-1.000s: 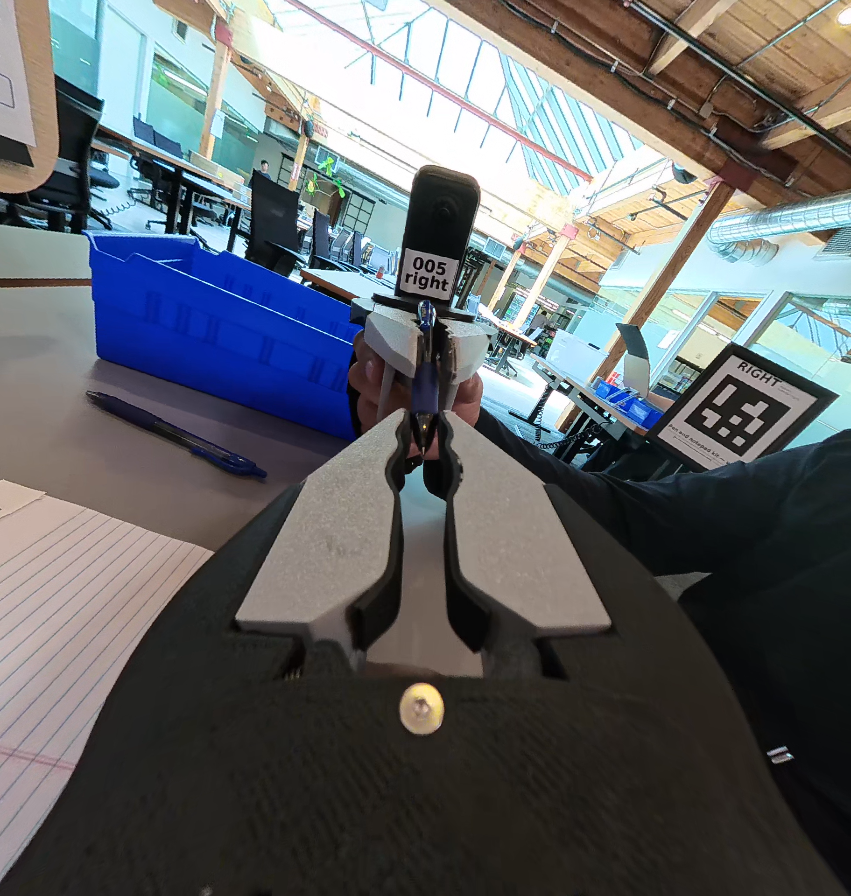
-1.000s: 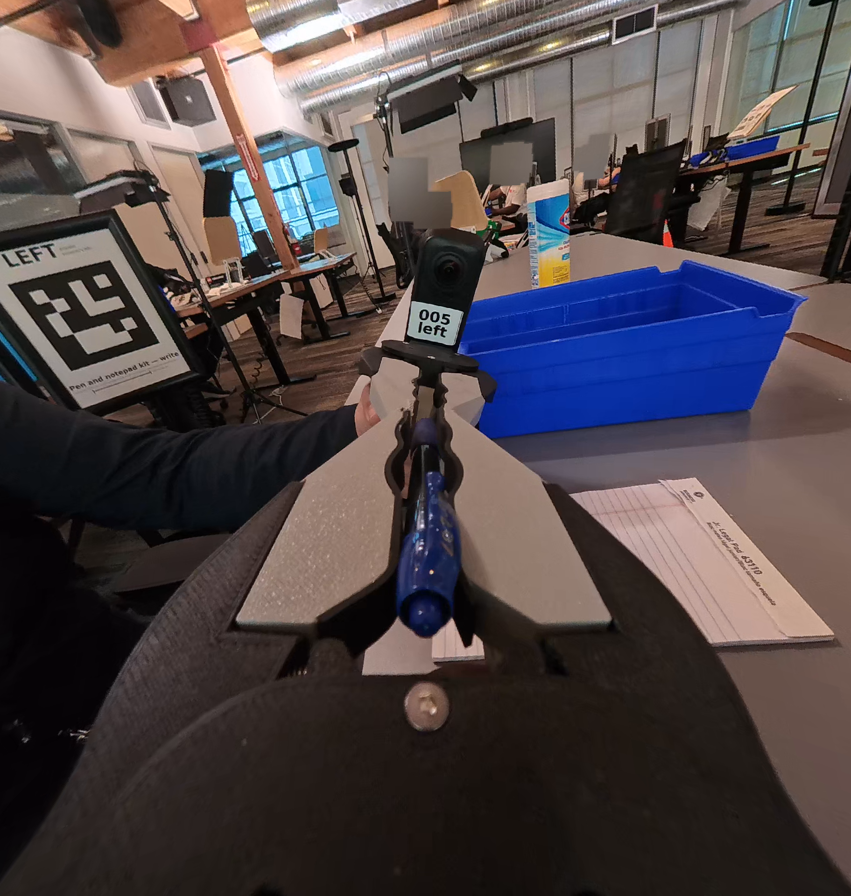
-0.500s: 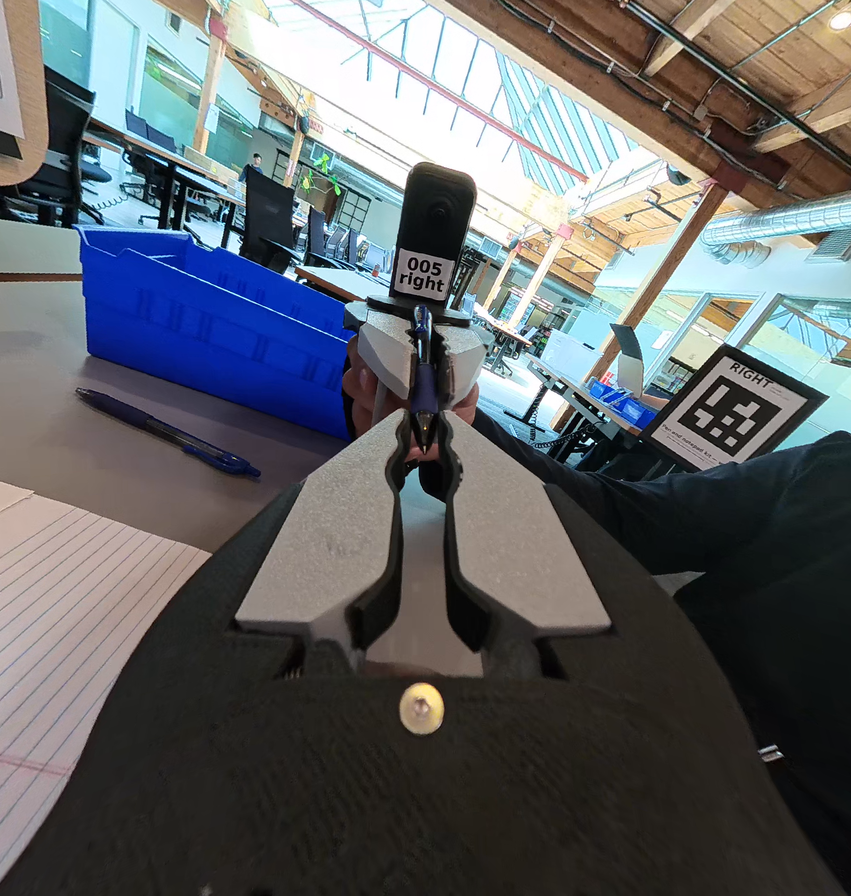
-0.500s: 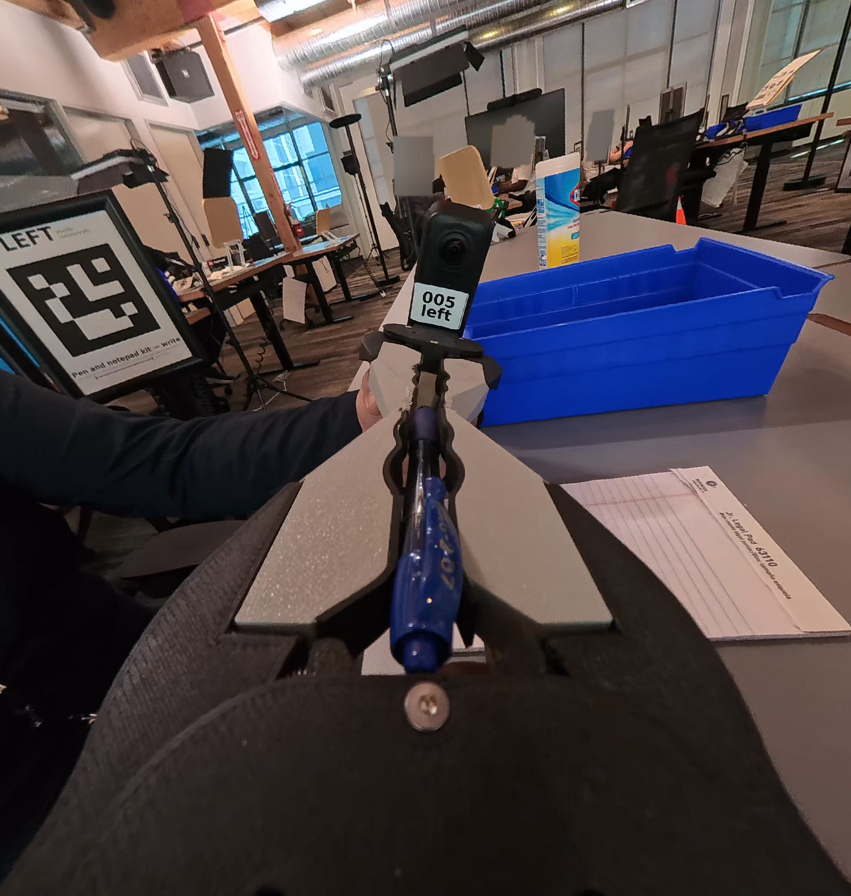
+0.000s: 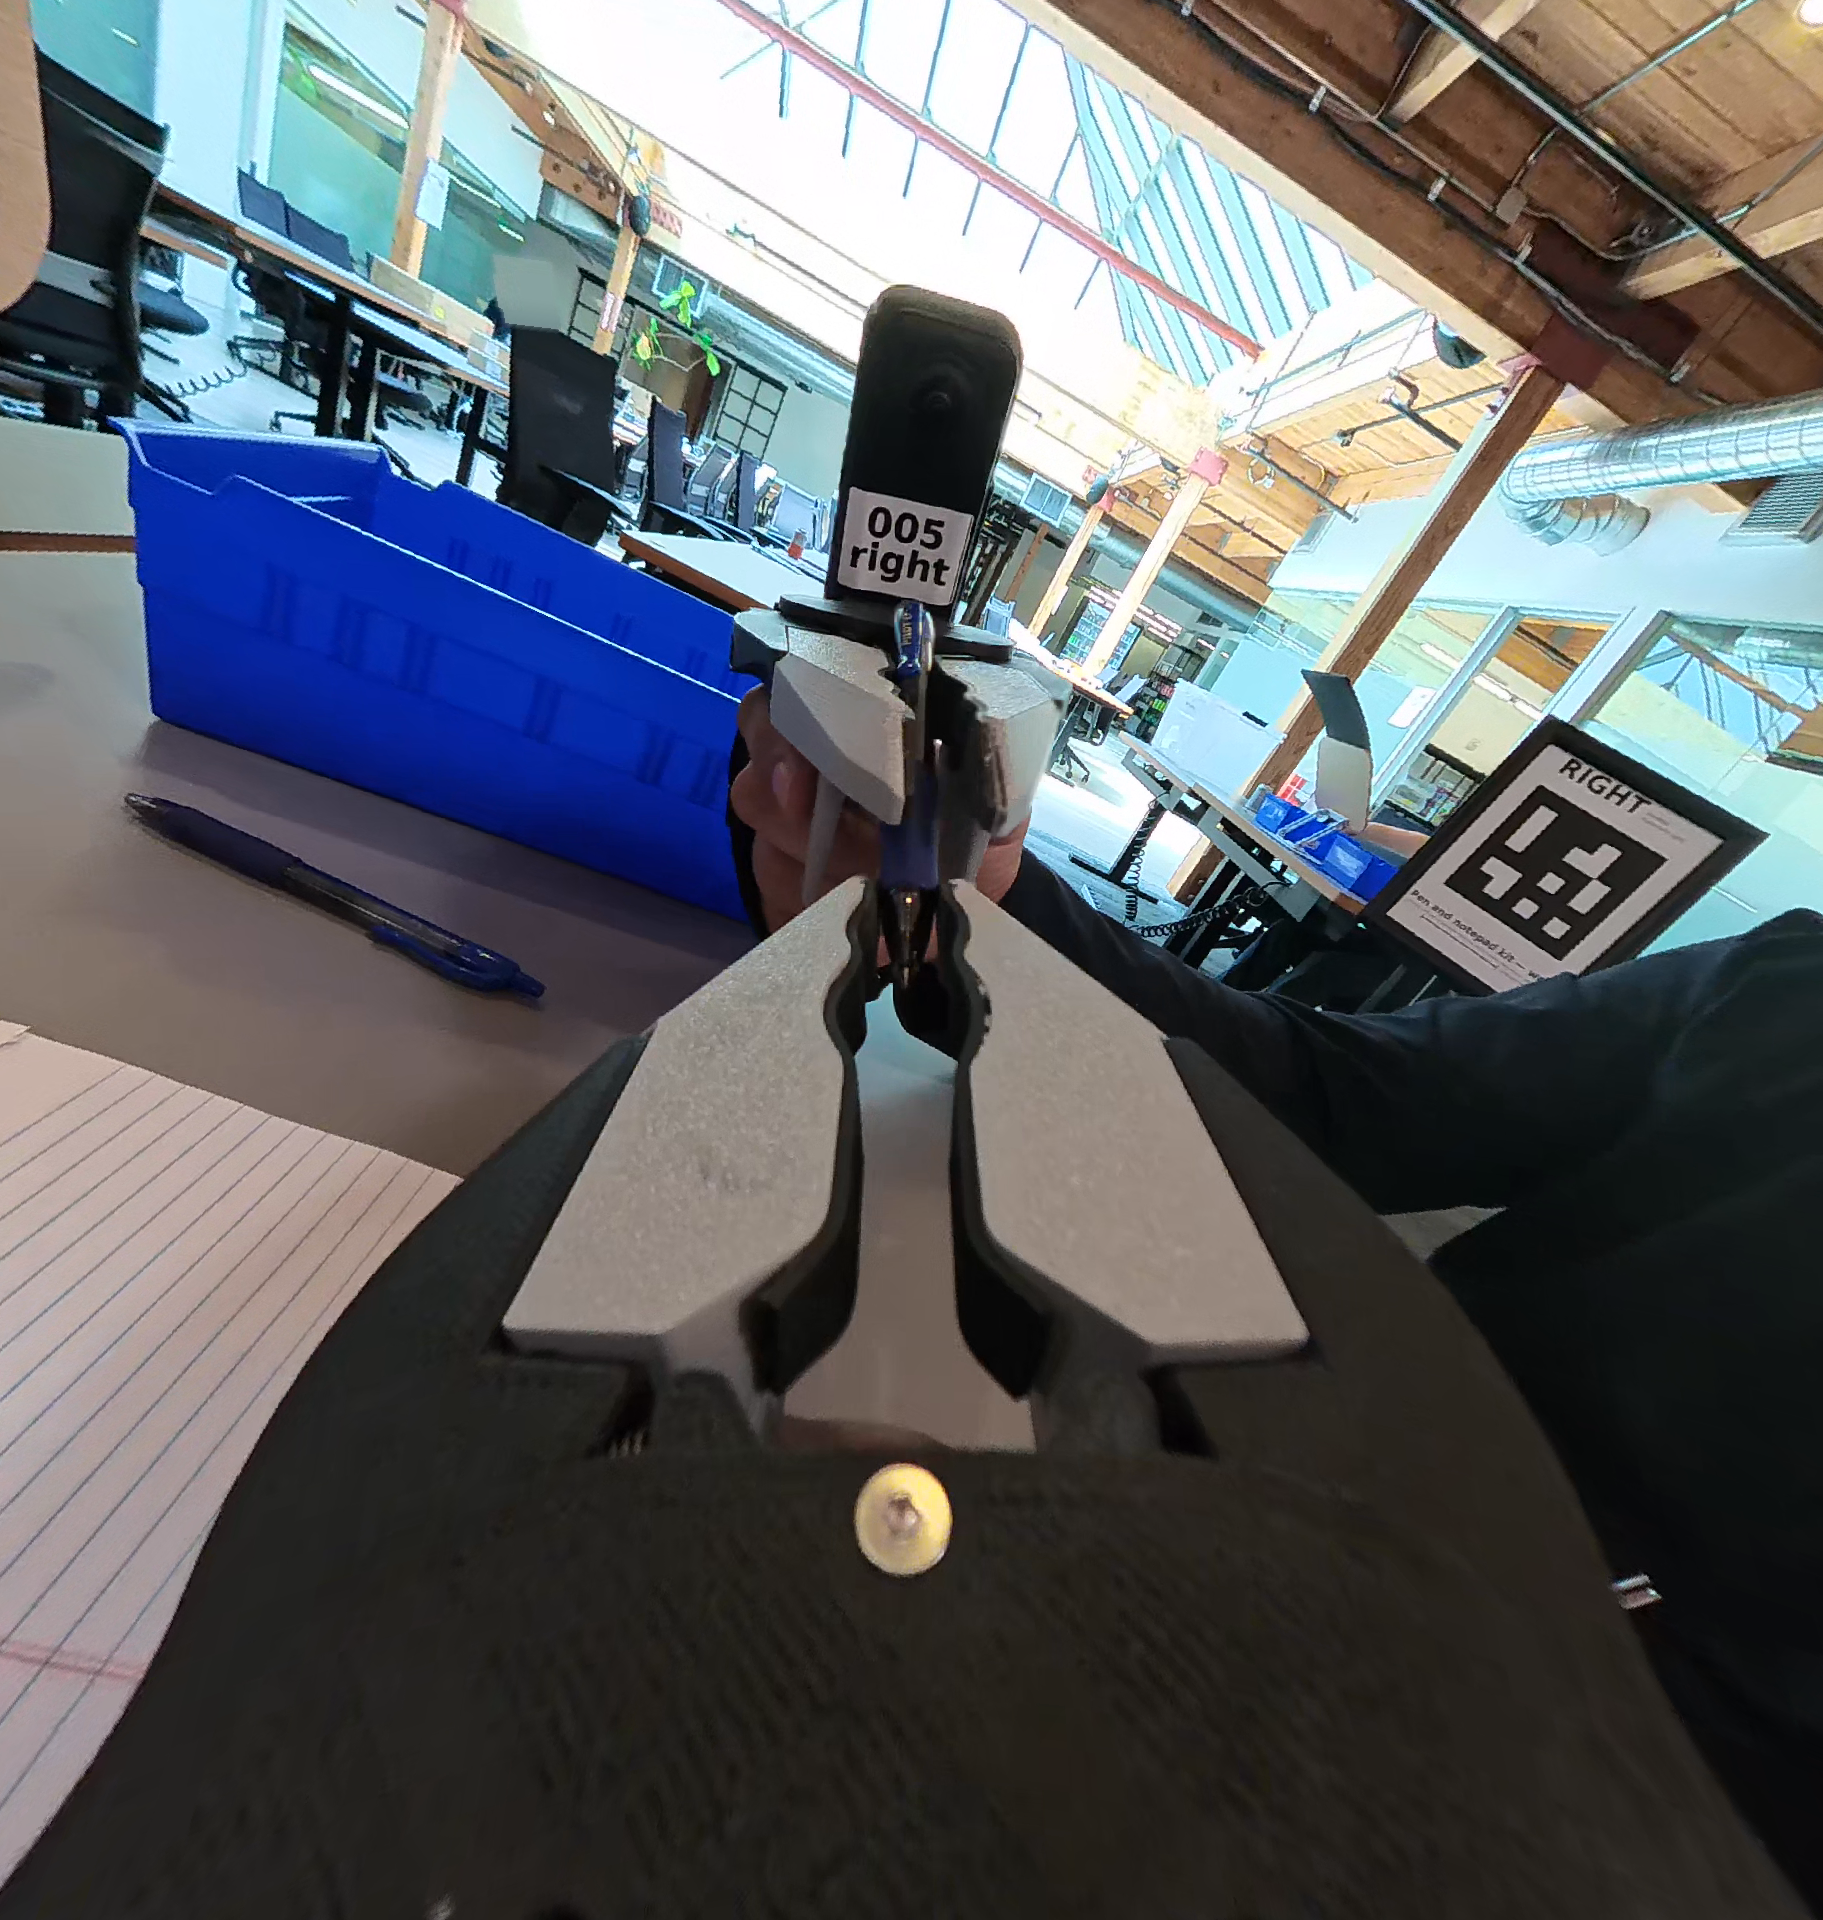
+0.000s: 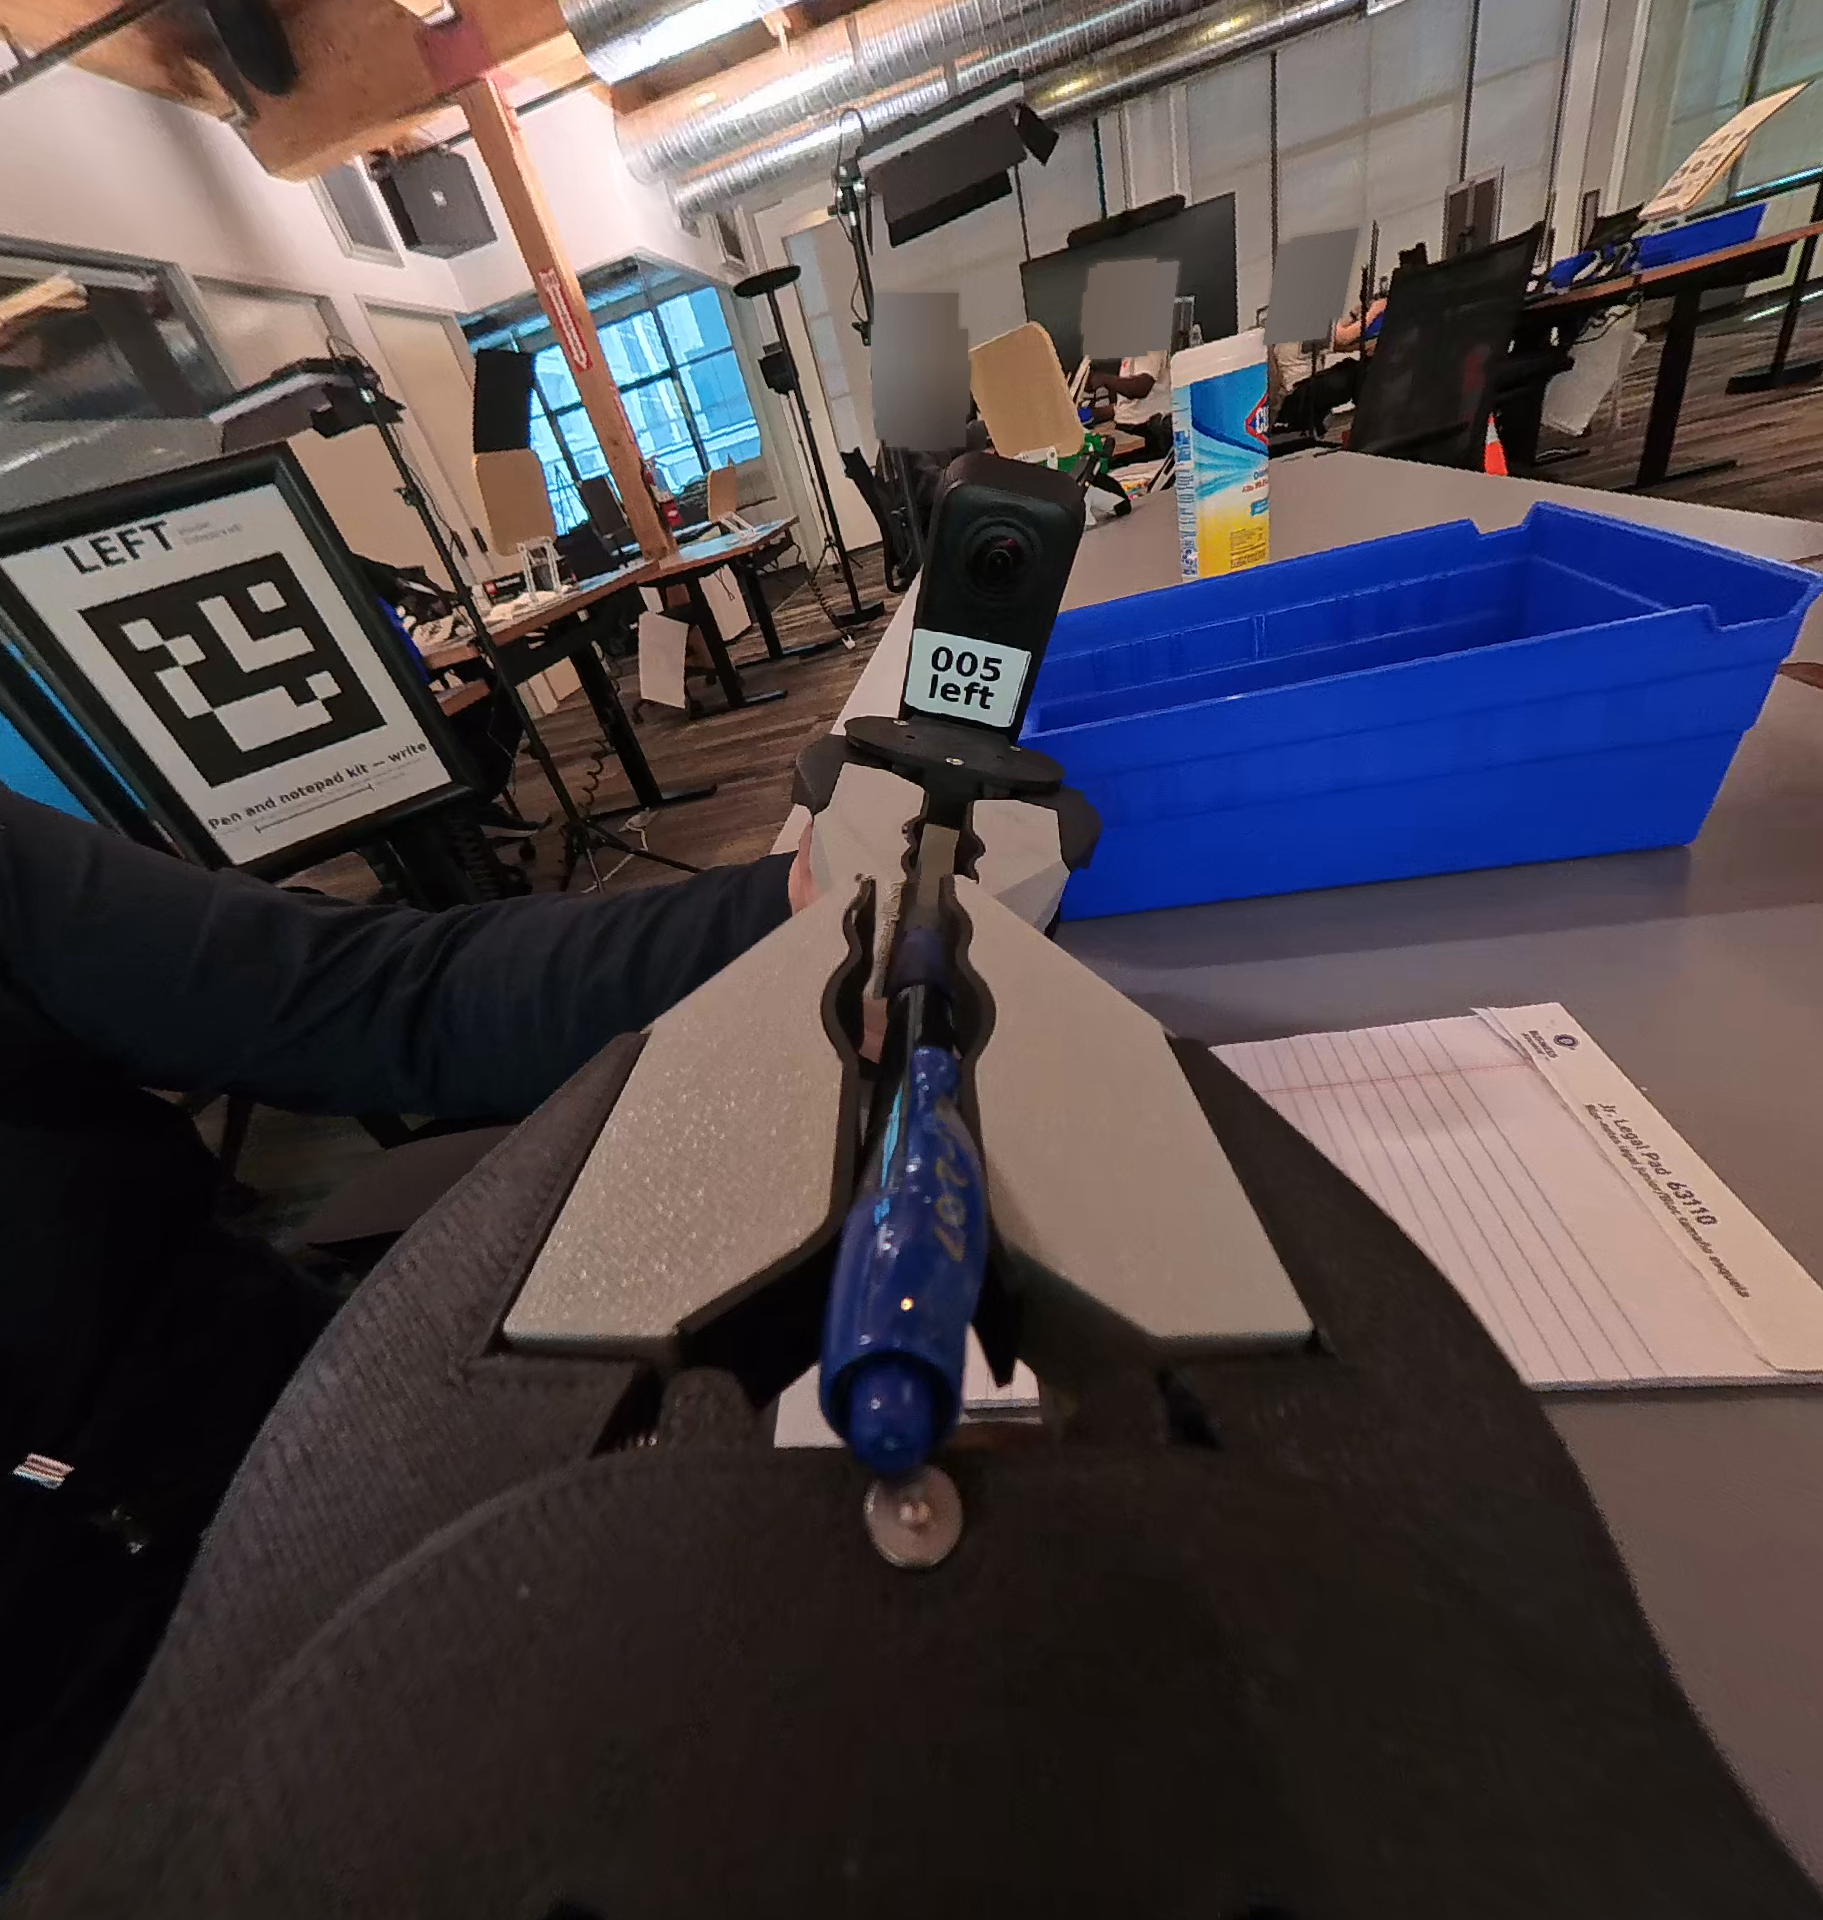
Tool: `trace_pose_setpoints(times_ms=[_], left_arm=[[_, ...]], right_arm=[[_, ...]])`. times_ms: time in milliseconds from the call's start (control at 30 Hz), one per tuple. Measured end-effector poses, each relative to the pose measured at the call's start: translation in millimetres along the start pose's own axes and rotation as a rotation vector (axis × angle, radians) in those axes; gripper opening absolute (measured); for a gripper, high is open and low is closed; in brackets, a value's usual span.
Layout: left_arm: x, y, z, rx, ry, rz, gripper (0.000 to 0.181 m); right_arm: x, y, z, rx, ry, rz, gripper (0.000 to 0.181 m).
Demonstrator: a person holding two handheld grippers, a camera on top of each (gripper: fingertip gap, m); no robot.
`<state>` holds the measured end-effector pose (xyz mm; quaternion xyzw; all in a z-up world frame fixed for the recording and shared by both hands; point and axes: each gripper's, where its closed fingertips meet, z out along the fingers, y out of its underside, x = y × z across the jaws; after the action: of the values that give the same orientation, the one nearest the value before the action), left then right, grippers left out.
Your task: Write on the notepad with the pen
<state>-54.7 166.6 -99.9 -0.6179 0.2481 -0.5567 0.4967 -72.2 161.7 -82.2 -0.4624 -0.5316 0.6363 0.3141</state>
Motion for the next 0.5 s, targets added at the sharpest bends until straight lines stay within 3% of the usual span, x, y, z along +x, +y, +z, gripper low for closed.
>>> trace_pose_setpoints(times_ms=[167, 400, 500], left_arm=[[-1, -1, 0, 0.008, -0.009, 0.007, 0.008], [-3, 17, 10, -0.085, -0.021, 0.025, 0.008], [-2, 21, 14, -0.099, -0.021, 0.031, 0.009]], right_arm=[[-3, -1, 0, 0.008, -0.026, 0.025, 0.017], [7, -8, -1, 0.049, 0.048, 0.007, 0.008], [3, 1, 6, -0.005, 0.03, -0.004, 0.007]])
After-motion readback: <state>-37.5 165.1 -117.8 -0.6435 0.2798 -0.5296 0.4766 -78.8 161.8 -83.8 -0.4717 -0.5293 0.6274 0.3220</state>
